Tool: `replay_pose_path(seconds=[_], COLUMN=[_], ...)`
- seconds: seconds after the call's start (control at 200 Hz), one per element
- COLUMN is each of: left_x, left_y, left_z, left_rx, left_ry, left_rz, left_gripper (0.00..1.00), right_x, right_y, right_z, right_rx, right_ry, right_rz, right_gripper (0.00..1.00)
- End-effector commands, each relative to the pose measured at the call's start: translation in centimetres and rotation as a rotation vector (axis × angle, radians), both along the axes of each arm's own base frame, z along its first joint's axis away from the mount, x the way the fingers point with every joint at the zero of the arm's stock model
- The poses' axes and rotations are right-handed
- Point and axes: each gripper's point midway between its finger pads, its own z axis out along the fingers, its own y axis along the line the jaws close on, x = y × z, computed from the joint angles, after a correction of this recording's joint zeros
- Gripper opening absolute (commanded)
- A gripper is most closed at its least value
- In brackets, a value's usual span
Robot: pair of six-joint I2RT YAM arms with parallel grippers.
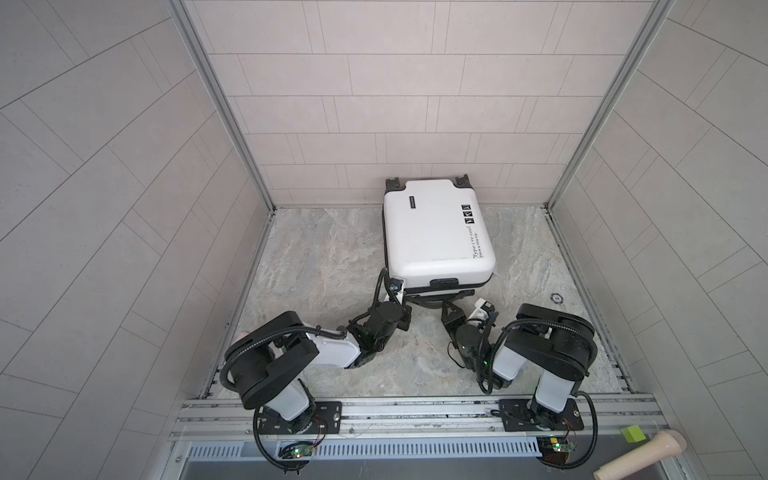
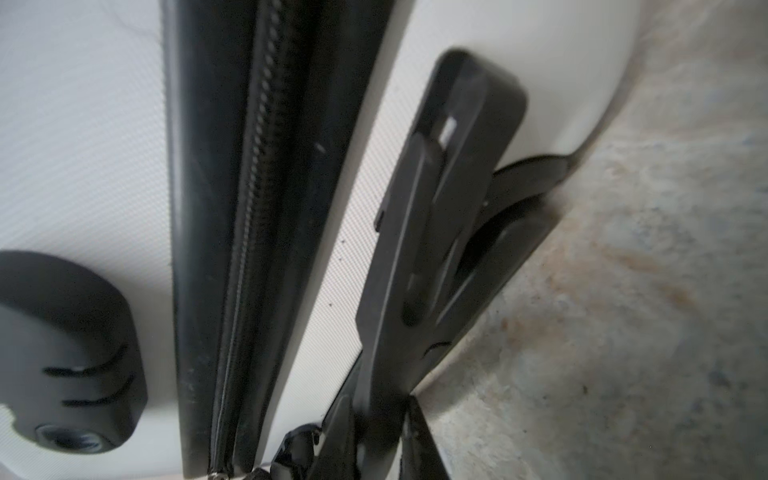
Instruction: Pack the luggage
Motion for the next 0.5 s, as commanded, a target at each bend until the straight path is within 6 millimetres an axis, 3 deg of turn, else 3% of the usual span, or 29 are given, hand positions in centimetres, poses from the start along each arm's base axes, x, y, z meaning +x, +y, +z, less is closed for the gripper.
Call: replay_pose_path(seconds=[0.0, 0.095, 0.16, 0.495], left_x=[0.0, -0.7, -1.1, -3.2], left_y=[-1.6, -0.2, 0.8, 5.6], left_z=[5.2, 4.5, 4.1, 1.6], left_rx=[-0.221, -0.211, -0.201, -0.086], left_ry=[-0.113, -0.109, -0.109, -0.113], left_rz=[-0.031, -0.010, 0.004, 0.064], left_gripper=[0.20, 0.42, 0.50, 0.50], right_x=[-1.4, -1.1, -0.9, -0.4], right_y=[4.3, 4.1, 3.9, 3.8], right_z=[0.3, 0.3, 0.3, 0.5], right_rx=[-0.029, -0.023, -0.018, -0.006], right_ry=[-0.020, -0.017, -0.016, -0.017], right_rz=[0.209, 0.199, 0.193, 0.191], right_gripper=[0.00, 0.00, 0.00, 0.00])
